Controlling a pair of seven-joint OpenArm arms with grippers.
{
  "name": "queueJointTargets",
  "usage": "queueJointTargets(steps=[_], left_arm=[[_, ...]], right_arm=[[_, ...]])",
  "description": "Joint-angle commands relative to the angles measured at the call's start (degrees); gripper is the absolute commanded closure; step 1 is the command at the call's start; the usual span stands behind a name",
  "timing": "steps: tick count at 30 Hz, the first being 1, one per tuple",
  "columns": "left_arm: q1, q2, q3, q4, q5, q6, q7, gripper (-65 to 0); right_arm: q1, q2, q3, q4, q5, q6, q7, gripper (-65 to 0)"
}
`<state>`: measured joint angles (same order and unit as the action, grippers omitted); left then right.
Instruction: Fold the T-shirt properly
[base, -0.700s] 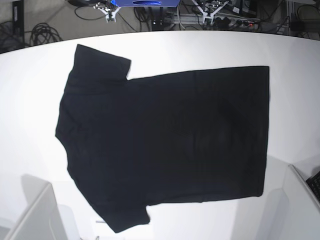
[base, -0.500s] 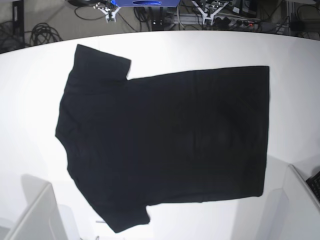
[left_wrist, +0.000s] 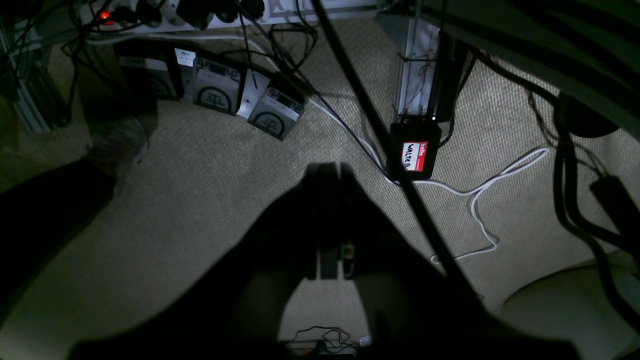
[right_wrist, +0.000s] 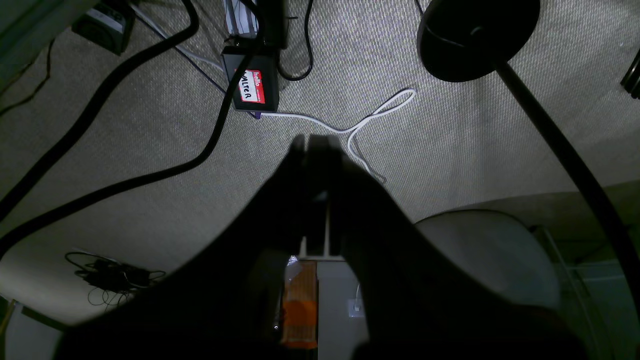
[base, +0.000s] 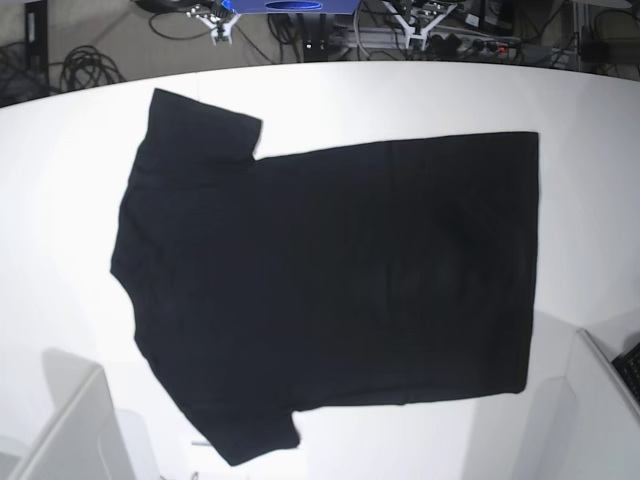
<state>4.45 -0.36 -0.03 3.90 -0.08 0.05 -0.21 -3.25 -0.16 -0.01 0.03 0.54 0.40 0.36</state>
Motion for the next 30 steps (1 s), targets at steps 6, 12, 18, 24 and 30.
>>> queueJointTargets(steps=[6,12,18,24,30], left_arm=[[0.8,-0.5,-0.1,0.0,0.1,0.5,0.0,0.0],[4.0,-1.4,0.0,2.7,0.1,0.5,-0.3,0.0],[13.4,-2.5,0.0,17.3,0.1,0.5,-0.2,0.0],[18.6,-3.5,0.0,23.1,0.1,0.5,-0.2,0.0],[25.8,-4.5,0.0,32.5,0.1,0.5,-0.3,0.0]], right_arm=[[-0.2,0.2,-0.2,0.1,-0.3,-0.4,-0.3,0.0],[-0.5,0.2,-0.1,0.1,-0.3,-0.4,-0.2,0.0],[-6.6,0.2,0.1,7.9,-0.1,-0.4,-0.4,0.0],[-16.7,0.2,0.1,21.0,-0.1,-0.4,-2.3,0.0],[-26.5,0.2,0.2,36.1,-0.1,-0.4,-3.7,0.0]])
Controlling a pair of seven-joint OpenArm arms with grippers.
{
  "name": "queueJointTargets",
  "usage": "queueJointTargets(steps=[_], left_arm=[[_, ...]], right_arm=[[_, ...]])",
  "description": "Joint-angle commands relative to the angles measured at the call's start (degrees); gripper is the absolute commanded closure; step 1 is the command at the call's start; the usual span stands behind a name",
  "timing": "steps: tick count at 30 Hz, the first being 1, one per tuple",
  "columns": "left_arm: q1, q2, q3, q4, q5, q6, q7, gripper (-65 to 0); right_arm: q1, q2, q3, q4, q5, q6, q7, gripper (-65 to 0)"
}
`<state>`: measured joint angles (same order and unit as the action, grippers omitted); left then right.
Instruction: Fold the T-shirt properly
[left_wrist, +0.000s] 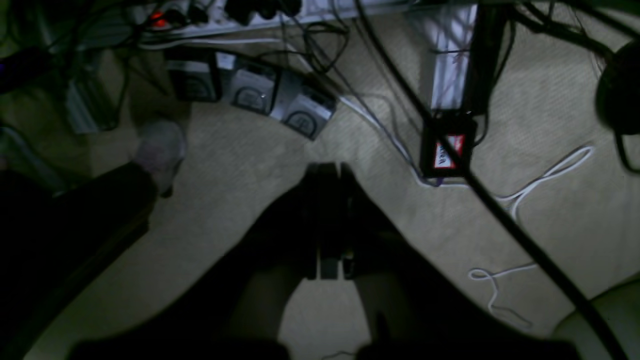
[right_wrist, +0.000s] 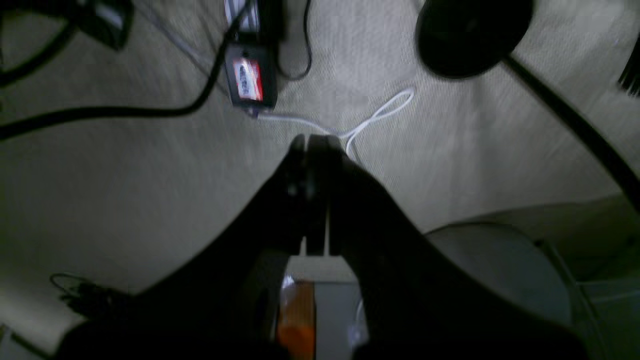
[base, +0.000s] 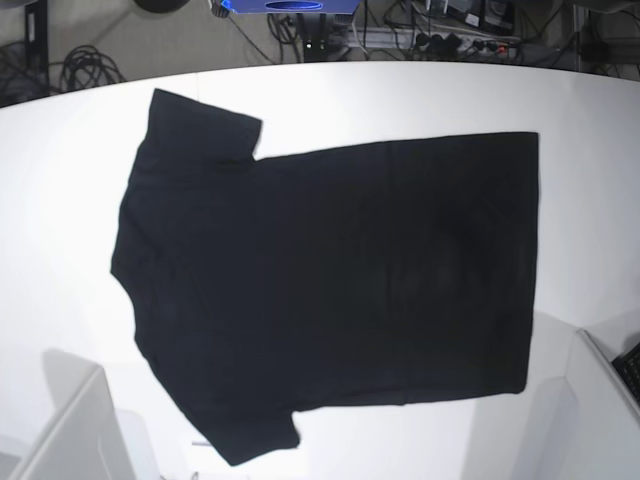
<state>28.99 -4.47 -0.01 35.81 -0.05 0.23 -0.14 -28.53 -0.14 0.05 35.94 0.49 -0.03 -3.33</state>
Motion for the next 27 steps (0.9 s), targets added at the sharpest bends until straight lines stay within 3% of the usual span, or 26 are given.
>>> queueJointTargets(steps=[1,12,19,27], left_arm=[[2.6,-0.7,0.0,2.6,0.1,0.3,-0.3,0.0],[18.6,-2.7,-0.1,26.2,0.1,0.3,-0.3,0.0],[23.4,-5.2,-0.2,34.0,0.0,0.3,-0.3,0.0],[30.9,-6.0,-3.9,46.8,0.0,0.3,-0.3,0.0]], right_arm=[[-2.6,0.2,0.2,2.4,0.0,0.0,0.0,0.0],[-15.0,0.0,0.3,23.9,0.0,0.0,-5.9,0.0],[-21.1,0.1,0.3,35.9,0.0,0.0,-10.4,0.0],[-25.2,0.1,0.3,44.5,0.0,0.0,-11.0,0.0]])
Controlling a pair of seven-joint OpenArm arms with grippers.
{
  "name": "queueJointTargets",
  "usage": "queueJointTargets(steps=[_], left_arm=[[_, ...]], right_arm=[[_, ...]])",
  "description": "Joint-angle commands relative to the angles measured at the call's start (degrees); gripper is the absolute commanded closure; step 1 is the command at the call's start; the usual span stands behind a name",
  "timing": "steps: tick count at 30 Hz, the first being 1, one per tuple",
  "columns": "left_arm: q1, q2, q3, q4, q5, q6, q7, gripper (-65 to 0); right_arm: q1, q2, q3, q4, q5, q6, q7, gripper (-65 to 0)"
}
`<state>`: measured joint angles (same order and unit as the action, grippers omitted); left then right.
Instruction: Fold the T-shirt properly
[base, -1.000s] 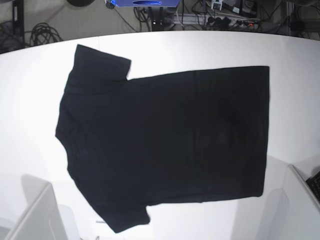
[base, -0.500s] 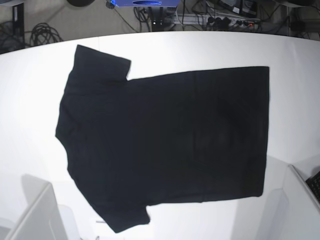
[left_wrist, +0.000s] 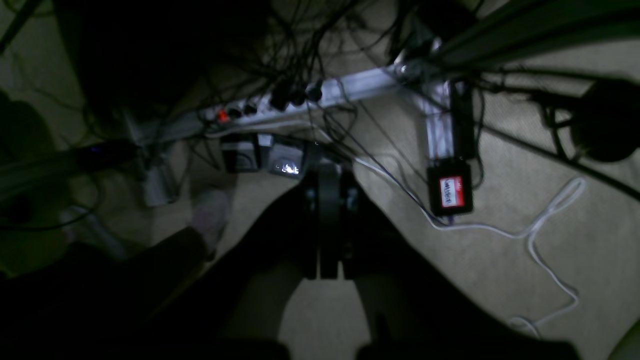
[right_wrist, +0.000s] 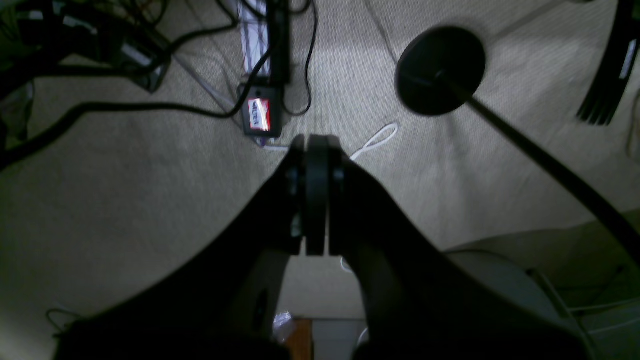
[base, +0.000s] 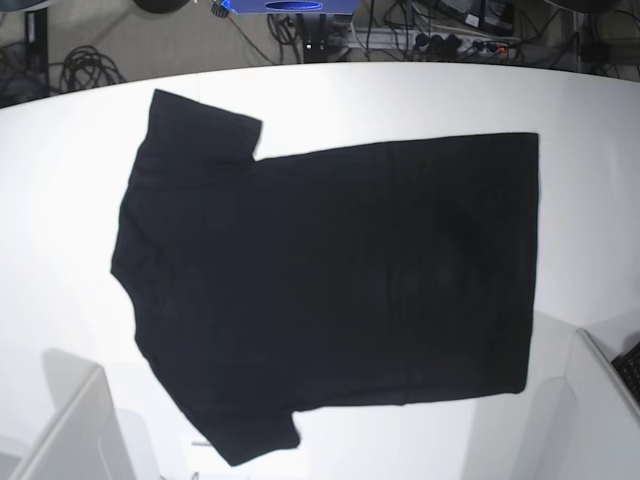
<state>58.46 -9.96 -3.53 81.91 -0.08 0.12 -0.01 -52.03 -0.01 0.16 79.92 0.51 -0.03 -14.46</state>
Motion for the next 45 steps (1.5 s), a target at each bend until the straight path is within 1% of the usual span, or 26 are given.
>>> queueJointTargets(steps=[1,7,13,16,20,23,24,25,29,30,32,37,43,45], left_arm=[[2.2,-0.5,-1.3,2.1,0.0,0.5,-0.4,0.0],[8.0,-0.5,-5.8,12.2,0.0,0.5,-0.4,0.0],[14.7,-0.5,-8.6,24.2,0.0,0.5,-0.4,0.0],[16.5,-0.5,-9.1,29.1,0.0,0.5,-0.4,0.0],[16.5,-0.5,-9.1,32.0,0.0,0.5,-0.5,0.0],[16.5,-0.5,-9.2,32.1,-0.1,0.5,-0.6,0.0],[16.5,-0.5,-9.2,32.2,-0.3,0.5,-1.6,0.0],[16.3,-0.5,-9.1,32.2,-1.8,0.5,-3.5,0.0],[15.1,-1.0,-9.3,32.0,-13.2,0.5,-10.1,0.0],[14.4,-1.4,-9.3,32.0,-15.3,0.5,-11.3,0.0],[13.1,-2.0,-9.7,31.6,-17.5,0.5,-14.3,0.0],[11.0,-2.2,-13.7,31.7,-17.7,0.5,-18.5,0.0],[6.3,-2.2,-17.3,31.5,-17.8,0.5,-18.5,0.0],[4.2,-2.1,-18.3,31.5,-17.8,0.5,-18.3,0.0]], right_arm=[[-2.2,0.0,0.2,1.5,0.0,0.0,0.2,0.0],[-6.0,0.0,0.4,9.8,0.0,0.0,0.2,0.0],[-8.3,-0.3,4.5,18.1,0.0,0.0,0.1,0.0],[-9.2,-0.3,6.2,22.5,0.0,0.0,0.1,0.0],[-9.7,-0.6,8.7,28.4,0.0,-0.1,0.1,0.0],[-9.3,-2.8,11.7,31.7,0.0,-0.1,-0.8,0.0],[-8.8,-3.4,12.4,32.4,0.0,-0.1,-1.1,0.0],[-7.8,-3.7,13.1,32.9,0.0,0.0,-1.3,0.0],[-3.8,-4.0,13.9,33.2,0.0,0.0,-1.4,0.0],[-3.0,-4.0,13.9,33.3,0.0,0.0,-1.4,0.0],[-1.1,-4.0,13.9,33.3,0.1,0.0,-1.1,0.0],[3.5,-4.3,13.9,33.4,0.1,0.0,-1.1,0.0],[8.8,-4.4,14.0,33.4,0.1,0.0,-1.3,0.0],[10.4,-4.4,13.9,33.4,1.4,0.0,-1.4,0.0]])
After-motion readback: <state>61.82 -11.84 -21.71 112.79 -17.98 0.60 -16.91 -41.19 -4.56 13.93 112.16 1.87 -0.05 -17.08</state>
